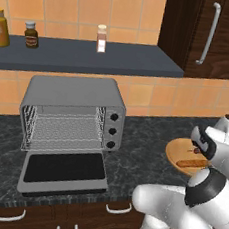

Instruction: Pick up the kebab skewer and baguette bread, and place them inside the toaster oven. Close the toaster oven door and start by setting the timer.

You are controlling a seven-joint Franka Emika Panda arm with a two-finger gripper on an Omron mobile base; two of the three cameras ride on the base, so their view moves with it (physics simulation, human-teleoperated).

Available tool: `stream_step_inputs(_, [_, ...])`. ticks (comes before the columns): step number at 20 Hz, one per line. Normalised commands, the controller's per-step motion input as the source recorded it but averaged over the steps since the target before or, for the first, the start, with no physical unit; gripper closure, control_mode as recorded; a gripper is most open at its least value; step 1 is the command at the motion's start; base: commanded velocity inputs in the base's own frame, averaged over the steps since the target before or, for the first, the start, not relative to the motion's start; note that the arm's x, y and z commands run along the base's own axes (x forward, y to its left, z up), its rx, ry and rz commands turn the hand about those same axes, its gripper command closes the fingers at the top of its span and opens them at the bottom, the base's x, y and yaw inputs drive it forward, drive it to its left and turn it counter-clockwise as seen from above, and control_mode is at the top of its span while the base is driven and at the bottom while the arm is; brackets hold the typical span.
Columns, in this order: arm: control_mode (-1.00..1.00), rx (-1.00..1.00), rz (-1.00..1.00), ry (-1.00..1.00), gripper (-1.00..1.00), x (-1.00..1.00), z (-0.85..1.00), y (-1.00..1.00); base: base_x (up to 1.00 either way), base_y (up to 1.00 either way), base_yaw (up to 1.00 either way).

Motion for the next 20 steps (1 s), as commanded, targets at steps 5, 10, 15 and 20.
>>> stream_step_inputs(5, [-1.0,0.03,-0.08,0.14,-1.0,0.29,-0.35,-0.05,0.0,0.0,0.0])
stream_step_inputs(10, [-1.0,0.0,-0.08,0.04,-1.0,0.04,-0.43,-0.07,0.0,0.0,0.0])
stream_step_inputs(15, [-1.0,0.0,-0.08,0.0,-1.0,0.0,-0.33,-0.04,0.0,0.0,0.0])
stream_step_inputs(20, [-1.0,0.0,-0.06,0.01,-1.0,0.02,-0.27,0.0,0.0,0.0,0.0])
